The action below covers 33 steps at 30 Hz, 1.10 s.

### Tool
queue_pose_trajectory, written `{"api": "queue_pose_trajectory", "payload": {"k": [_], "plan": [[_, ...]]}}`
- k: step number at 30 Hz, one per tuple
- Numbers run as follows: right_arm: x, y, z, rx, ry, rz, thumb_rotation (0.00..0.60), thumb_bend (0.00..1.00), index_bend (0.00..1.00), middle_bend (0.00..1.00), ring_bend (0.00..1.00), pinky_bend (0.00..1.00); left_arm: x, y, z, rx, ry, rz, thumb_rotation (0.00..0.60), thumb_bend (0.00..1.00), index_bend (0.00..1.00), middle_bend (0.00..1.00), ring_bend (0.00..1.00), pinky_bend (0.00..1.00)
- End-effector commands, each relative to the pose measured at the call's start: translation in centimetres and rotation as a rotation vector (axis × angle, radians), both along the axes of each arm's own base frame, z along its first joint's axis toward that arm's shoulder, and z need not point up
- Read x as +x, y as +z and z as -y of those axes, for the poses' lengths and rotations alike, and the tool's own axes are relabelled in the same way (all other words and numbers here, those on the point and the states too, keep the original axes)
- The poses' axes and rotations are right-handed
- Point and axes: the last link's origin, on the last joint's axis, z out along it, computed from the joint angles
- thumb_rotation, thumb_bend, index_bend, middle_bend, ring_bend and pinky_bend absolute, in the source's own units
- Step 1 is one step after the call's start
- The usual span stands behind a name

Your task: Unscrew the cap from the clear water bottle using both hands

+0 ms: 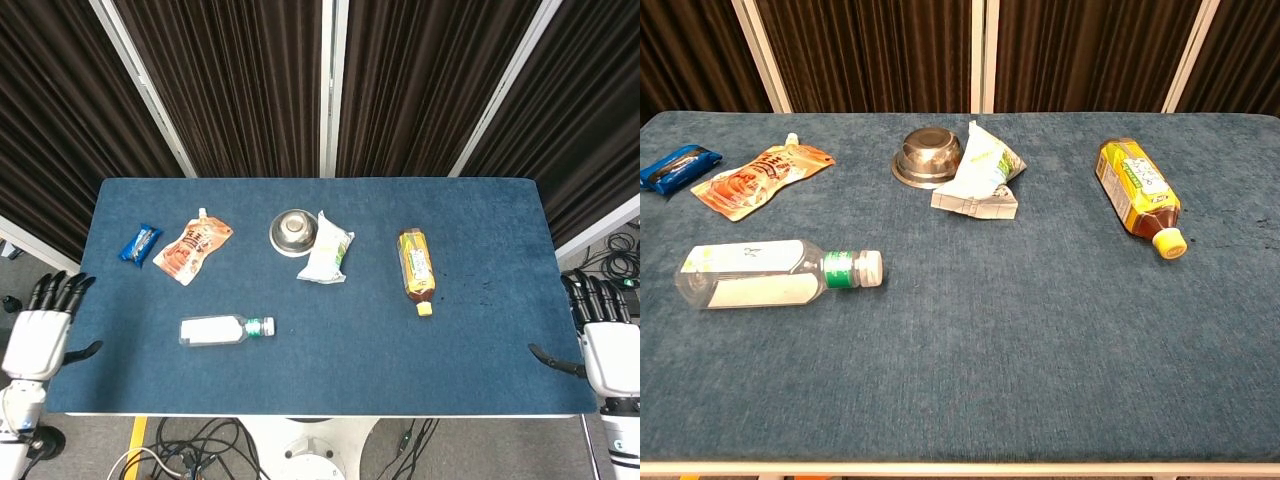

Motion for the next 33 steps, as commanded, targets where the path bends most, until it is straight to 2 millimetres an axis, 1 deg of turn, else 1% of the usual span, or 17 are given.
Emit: {"api": "queue_pose_trajectory", "payload": {"k": [1, 5, 9, 15, 17, 20, 24, 27, 30, 33], "plan": [[0.0, 0.1, 0.0, 0.004, 0.002, -0.001, 0.457, 0.06, 0.00, 0.00, 0.00, 0.00, 1.6, -1.8, -2.1, -0.097, -0.063, -0.006, 0.600, 0.00, 0.16, 0.12, 0.03, 0.04], [0.1, 0.1, 0.1, 0.011, 0.011, -0.003, 0.454, 0.06, 0.00, 0.00, 0.00, 0.00, 3.6, -4.9, -4.1, -0.232, -0.103, 0.020, 0.600, 0.00, 0.17, 0.15, 0.04, 0.05], [-0.1, 0.2, 0.1, 0.013, 0.006, 0.000, 0.455, 0.06, 0.00, 0.00, 0.00, 0.00, 4.9, -8.1, -5.5, -0.334, -0.102, 0.041, 0.600, 0.00, 0.17, 0.15, 0.04, 0.05], [-0.5, 0.2, 0.0, 0.017, -0.010, 0.005, 0.456, 0.06, 0.00, 0.00, 0.00, 0.00, 6.3, -11.2, -6.3, -0.411, -0.073, 0.037, 0.600, 0.00, 0.17, 0.15, 0.04, 0.05], [-0.6, 0.1, 0.0, 0.021, -0.014, 0.007, 0.454, 0.06, 0.00, 0.00, 0.00, 0.00, 6.5, -11.9, -6.4, -0.418, -0.058, 0.034, 0.600, 0.00, 0.17, 0.15, 0.04, 0.06], [-0.7, 0.0, 0.1, 0.026, -0.016, 0.013, 0.454, 0.06, 0.00, 0.00, 0.00, 0.00, 6.8, -13.0, -6.4, -0.424, -0.035, 0.014, 0.600, 0.00, 0.18, 0.15, 0.08, 0.08], [-0.9, -0.1, 0.2, 0.036, -0.020, 0.015, 0.455, 0.06, 0.00, 0.00, 0.00, 0.00, 7.2, -14.3, -5.8, -0.425, -0.005, 0.012, 0.600, 0.00, 0.22, 0.19, 0.14, 0.14], [-1.0, -0.2, 0.3, 0.040, -0.021, 0.018, 0.456, 0.06, 0.00, 0.00, 0.00, 0.00, 7.0, -15.3, -5.5, -0.413, 0.018, -0.003, 0.600, 0.00, 0.26, 0.22, 0.18, 0.21], [-1.1, -0.2, 0.3, 0.044, -0.026, 0.018, 0.453, 0.06, 0.00, 0.00, 0.00, 0.00, 6.9, -15.8, -5.3, -0.400, 0.033, -0.007, 0.600, 0.00, 0.27, 0.23, 0.19, 0.23], [-1.3, -0.3, 0.3, 0.049, -0.032, 0.021, 0.456, 0.06, 0.00, 0.00, 0.00, 0.00, 6.9, -16.2, -5.3, -0.382, 0.044, 0.008, 0.600, 0.00, 0.30, 0.26, 0.22, 0.27]]}}
